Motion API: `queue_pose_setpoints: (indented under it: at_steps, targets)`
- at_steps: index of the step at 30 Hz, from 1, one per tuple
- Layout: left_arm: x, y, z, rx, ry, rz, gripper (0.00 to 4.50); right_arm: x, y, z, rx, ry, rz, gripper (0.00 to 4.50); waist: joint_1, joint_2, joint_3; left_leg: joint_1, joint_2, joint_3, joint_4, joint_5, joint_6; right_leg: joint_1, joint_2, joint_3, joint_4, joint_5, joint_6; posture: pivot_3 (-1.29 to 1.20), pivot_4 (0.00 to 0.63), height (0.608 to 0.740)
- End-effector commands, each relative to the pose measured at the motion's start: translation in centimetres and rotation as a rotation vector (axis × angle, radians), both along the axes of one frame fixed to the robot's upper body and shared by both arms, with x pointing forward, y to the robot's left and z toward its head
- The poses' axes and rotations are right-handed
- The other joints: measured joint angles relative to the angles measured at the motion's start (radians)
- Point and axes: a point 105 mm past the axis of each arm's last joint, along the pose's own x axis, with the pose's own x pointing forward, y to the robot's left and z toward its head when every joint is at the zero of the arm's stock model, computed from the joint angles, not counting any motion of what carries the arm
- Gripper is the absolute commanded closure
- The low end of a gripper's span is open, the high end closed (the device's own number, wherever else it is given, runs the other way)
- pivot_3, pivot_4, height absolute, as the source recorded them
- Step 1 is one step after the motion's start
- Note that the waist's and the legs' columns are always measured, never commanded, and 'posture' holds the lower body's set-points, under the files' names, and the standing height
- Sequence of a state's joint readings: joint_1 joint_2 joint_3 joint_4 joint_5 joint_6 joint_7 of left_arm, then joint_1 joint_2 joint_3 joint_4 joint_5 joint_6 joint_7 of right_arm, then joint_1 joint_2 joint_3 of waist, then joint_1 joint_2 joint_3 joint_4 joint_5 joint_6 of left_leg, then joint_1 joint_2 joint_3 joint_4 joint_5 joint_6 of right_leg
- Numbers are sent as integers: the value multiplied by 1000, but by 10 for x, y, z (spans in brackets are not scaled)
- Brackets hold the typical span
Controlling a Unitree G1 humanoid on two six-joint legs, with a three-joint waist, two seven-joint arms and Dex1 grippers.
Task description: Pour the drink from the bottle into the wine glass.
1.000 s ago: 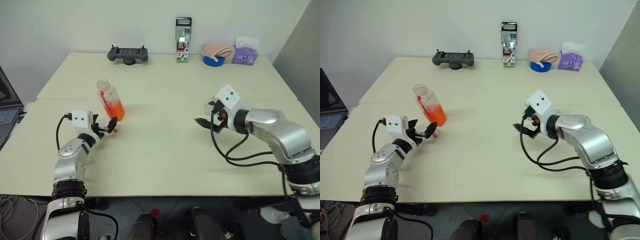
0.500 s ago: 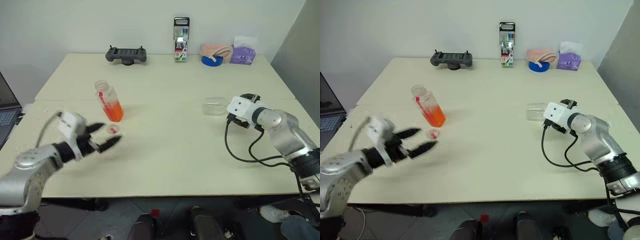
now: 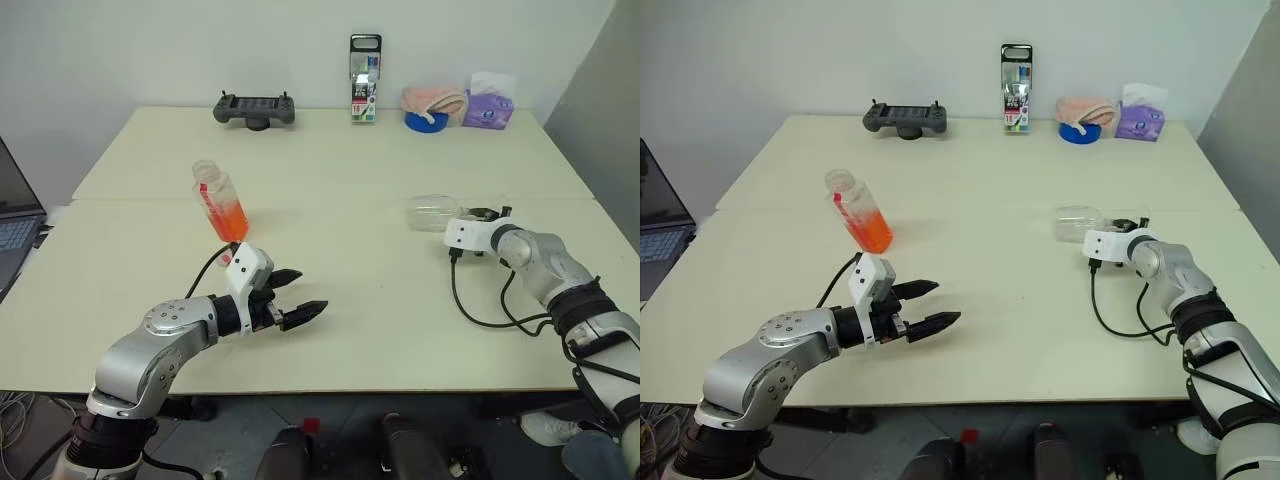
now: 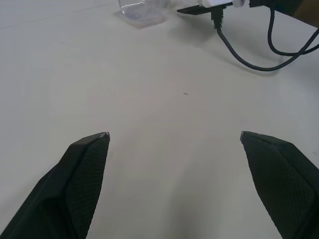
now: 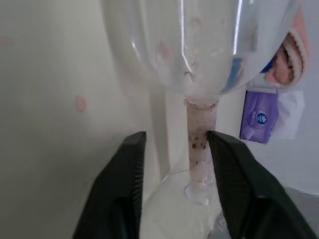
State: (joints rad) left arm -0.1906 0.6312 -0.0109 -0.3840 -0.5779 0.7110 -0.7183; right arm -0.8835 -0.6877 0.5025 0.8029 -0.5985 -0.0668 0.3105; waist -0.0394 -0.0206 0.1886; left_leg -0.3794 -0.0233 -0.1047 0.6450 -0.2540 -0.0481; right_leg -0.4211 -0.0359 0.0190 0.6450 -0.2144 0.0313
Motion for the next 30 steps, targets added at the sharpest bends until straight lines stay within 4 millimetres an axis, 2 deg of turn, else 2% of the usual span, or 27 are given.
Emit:
queue_pose_setpoints:
  at_steps: [1, 3, 9, 12, 15, 18, 21, 25, 26, 30]
  targets:
    - [1, 6, 6, 24, -42, 13, 0, 6, 9, 0, -4, -24, 30, 3790, -2, 0, 0, 0, 0, 0, 0, 0, 0, 0, 0, 0, 0, 0, 0, 0, 150, 740]
    - [2, 7, 7, 28, -44, 17, 0, 9, 14, 2, 2, -37, 34, 4467, -6, 0, 0, 0, 0, 0, 0, 0, 0, 0, 0, 0, 0, 0, 0, 0, 150, 740]
    - [8, 12, 8, 37, -60, 45, 0, 8, 19, 4, 11, -17, 59, 4467, -11, 0, 0, 0, 0, 0, 0, 0, 0, 0, 1, 0, 0, 0, 0, 0, 150, 740]
    - [7, 16, 6, 42, -62, 57, 0, -8, 17, 7, 10, 59, 92, 4467, -9, 0, 0, -1, 0, -1, 0, 0, 0, 0, 0, -1, 0, 0, 0, 0, 150, 740]
    - [5, 24, 4, 43, -57, 88, 0, -32, 19, 15, 36, 137, 103, 3835, 0, 0, 0, -2, -1, -2, 0, 0, 0, 0, -1, -1, 0, 0, 0, 0, 150, 740]
    - [3, 28, 2, 48, -52, 103, 0, -43, 18, 23, 42, 151, 88, 2813, 2, 0, 0, -1, 0, -1, 0, 0, 0, 0, 0, -1, 0, 0, 0, 0, 150, 740]
    - [3, 31, 0, 45, -49, 114, 0, -33, 12, 38, 54, 71, 36, 1726, 1, 0, 0, 1, 1, 0, 0, 0, 0, 1, 0, -1, 1, -2, 4, 0, 150, 740]
    - [9, 28, -1, 56, -58, 107, 0, -6, 12, 43, 33, -27, 8, 274, -1, 0, 0, 1, 0, 0, 0, 0, 0, 0, 0, -1, 1, 0, -1, 0, 150, 740]
    - [11, 28, 0, 56, -61, 107, 0, -1, 14, 42, 23, -41, 9, 31, -1, 0, 0, 1, 0, 0, 0, 0, 0, 0, 0, -1, 1, 1, -1, 0, 150, 740]
    - [16, 29, 5, 52, -78, 114, 0, 17, 19, 37, 1, -73, 0, 31, 0, 0, 0, 0, 0, 0, 0, 0, 0, 0, 0, -1, 0, 1, -1, 0, 150, 740]
